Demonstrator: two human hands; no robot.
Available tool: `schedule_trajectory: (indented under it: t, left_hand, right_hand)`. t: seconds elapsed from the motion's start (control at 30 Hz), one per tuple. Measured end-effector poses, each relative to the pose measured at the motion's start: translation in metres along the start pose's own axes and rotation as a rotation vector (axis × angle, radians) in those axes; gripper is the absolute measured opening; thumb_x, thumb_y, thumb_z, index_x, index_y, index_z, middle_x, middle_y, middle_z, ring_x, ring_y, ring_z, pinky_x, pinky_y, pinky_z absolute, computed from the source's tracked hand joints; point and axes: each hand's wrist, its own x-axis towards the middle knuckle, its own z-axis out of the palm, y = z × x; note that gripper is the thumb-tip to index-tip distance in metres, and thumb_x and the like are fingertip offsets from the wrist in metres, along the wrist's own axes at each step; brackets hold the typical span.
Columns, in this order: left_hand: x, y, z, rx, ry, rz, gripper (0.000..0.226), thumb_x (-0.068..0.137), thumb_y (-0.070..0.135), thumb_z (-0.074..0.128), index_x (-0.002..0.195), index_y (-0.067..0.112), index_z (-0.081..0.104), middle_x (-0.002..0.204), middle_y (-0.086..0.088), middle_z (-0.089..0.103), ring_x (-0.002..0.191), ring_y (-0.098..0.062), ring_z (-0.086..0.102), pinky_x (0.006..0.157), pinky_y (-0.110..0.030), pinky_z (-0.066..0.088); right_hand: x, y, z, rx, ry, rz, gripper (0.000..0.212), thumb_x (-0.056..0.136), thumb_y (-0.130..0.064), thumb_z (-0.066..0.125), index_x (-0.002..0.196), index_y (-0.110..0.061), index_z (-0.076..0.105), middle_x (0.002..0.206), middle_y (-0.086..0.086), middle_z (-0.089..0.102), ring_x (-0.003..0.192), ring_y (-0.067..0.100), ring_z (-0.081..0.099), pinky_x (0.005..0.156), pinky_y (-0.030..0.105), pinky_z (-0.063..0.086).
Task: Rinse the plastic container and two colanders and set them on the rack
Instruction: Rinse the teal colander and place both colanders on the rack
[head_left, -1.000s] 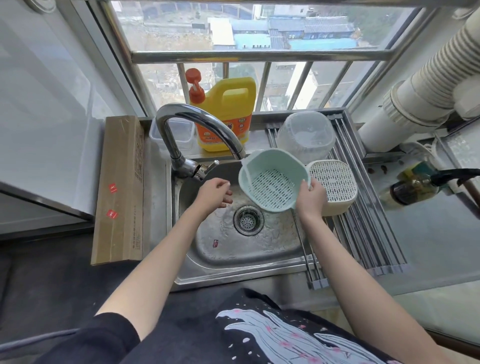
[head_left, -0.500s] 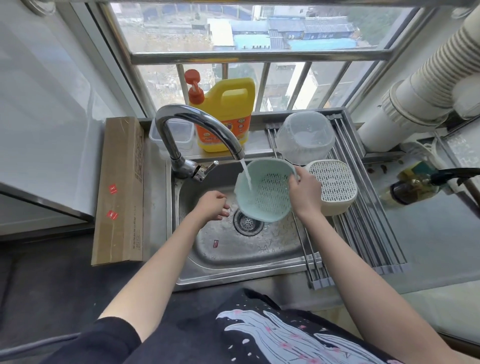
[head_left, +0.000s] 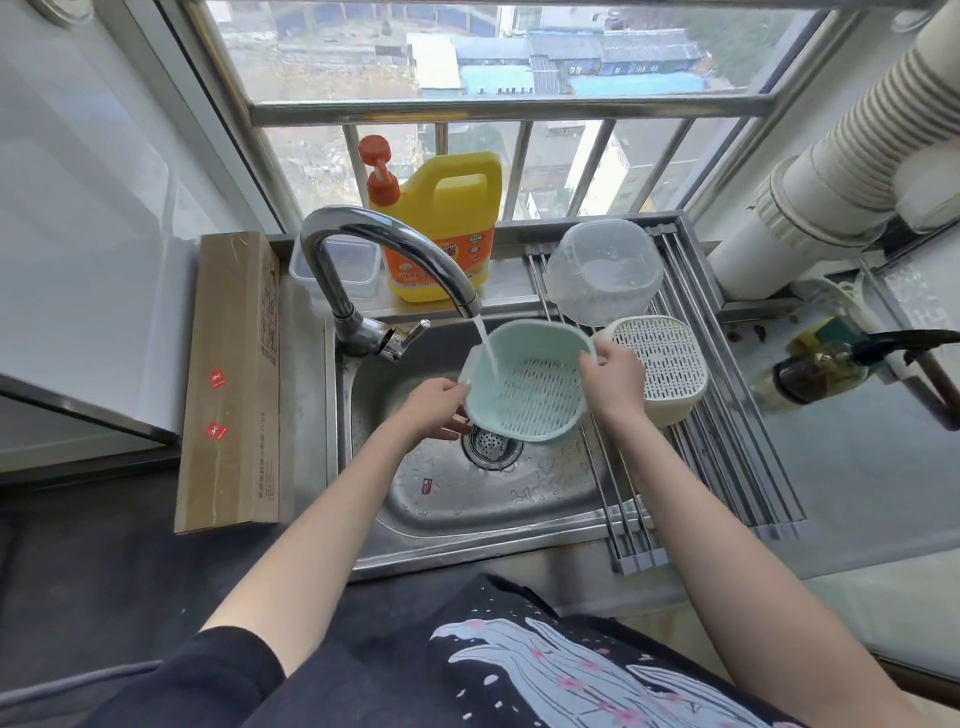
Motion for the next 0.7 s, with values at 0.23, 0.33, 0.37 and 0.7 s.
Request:
schedule_trajectory:
  t: [0.23,0.33,0.37,0.7]
  left_hand:
    - [-0.011,0.010,-0.011,0.103,0.083,0.063,0.018,0.088,0.018,0.050,0.075,0.010,0.042,0.059,-0.006,0.039,0.040,-0.017,0.038,0.039,-0.018,0.031]
    - [-0.019,0.018,-0.015,0.195,0.151,0.182,0.018,0.082,0.017,0.052,0.070,0.012,0.040,0.061,-0.005,0.042,0.045,-0.019,0.043,0.039,-0.020,0.034]
    - [-0.022,0.020,-0.016,0.251,0.177,0.229,0.018,0.082,0.020,0.052,0.069,0.013,0.041,0.063,-0.005,0.045,0.049,-0.020,0.045,0.043,-0.023,0.038]
    - [-0.027,0.005,-0.036,0.498,0.323,0.354,0.027,0.087,0.035,0.059,0.078,0.010,0.055,0.074,-0.007,0.063,0.065,-0.027,0.066,0.063,-0.048,0.057]
  right_hand:
    - [-0.005,0.036,0.015,0.169,-0.574,0.577,0.028,0.097,-0.022,0.053,0.121,-0.009,0.058,0.082,0.010,0.056,0.057,0.016,0.046,0.037,0.017,0.035]
    - [-0.019,0.048,0.033,0.190,-0.675,0.537,0.029,0.099,-0.034,0.049,0.119,-0.014,0.056,0.073,0.006,0.053,0.047,0.012,0.043,0.039,0.020,0.032]
    - [-0.023,0.049,0.039,0.215,-0.663,0.506,0.027,0.099,-0.035,0.047,0.116,-0.016,0.056,0.068,0.004,0.049,0.042,0.009,0.037,0.038,0.019,0.028]
    - [-0.006,0.026,0.033,0.447,-0.290,0.134,0.020,0.096,-0.015,0.054,0.116,-0.017,0.057,0.084,0.002,0.060,0.071,0.012,0.057,0.060,0.020,0.050]
